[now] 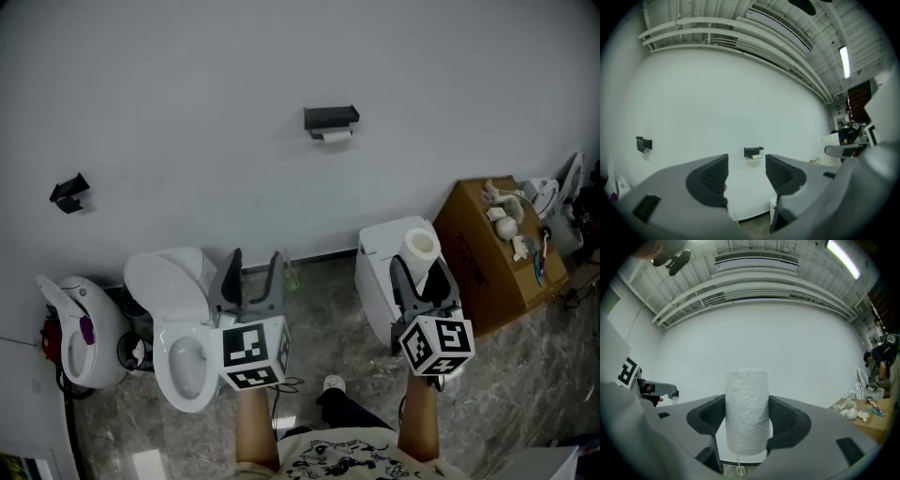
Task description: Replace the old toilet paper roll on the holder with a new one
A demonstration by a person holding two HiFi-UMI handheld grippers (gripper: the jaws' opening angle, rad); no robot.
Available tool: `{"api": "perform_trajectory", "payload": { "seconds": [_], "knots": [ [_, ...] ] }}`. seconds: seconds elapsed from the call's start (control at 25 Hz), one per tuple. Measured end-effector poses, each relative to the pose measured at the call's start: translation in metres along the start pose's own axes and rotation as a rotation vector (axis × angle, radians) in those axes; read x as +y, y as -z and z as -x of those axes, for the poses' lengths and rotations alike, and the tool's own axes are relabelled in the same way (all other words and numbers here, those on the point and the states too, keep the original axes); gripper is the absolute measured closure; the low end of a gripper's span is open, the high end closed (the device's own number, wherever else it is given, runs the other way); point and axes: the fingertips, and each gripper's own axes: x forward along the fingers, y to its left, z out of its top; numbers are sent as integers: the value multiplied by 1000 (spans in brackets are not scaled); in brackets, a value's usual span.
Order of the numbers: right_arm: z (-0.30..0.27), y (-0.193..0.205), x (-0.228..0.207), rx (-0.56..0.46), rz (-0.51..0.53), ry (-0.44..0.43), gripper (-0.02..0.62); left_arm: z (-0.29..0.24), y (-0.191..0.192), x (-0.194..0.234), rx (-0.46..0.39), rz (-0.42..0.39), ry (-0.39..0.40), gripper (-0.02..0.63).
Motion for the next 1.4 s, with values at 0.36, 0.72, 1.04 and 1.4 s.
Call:
{"api": "perform_trajectory", "payload": {
  "seconds": [0.36, 0.72, 1.04, 1.4],
  "knots": [
    [-23, -4, 5, 22, 19, -81, 302, 1, 1, 8, 10, 17, -80, 376],
    [-34, 3, 12, 49, -9, -127, 302, 8, 2, 18, 39, -4, -136, 376],
    [-46, 0, 15, 17, -12, -131, 302, -2, -5, 24, 1, -23, -144, 376],
    [-75, -22, 10, -89, 3, -117, 302, -38, -27, 26, -94, -67, -113, 376]
  ]
}}
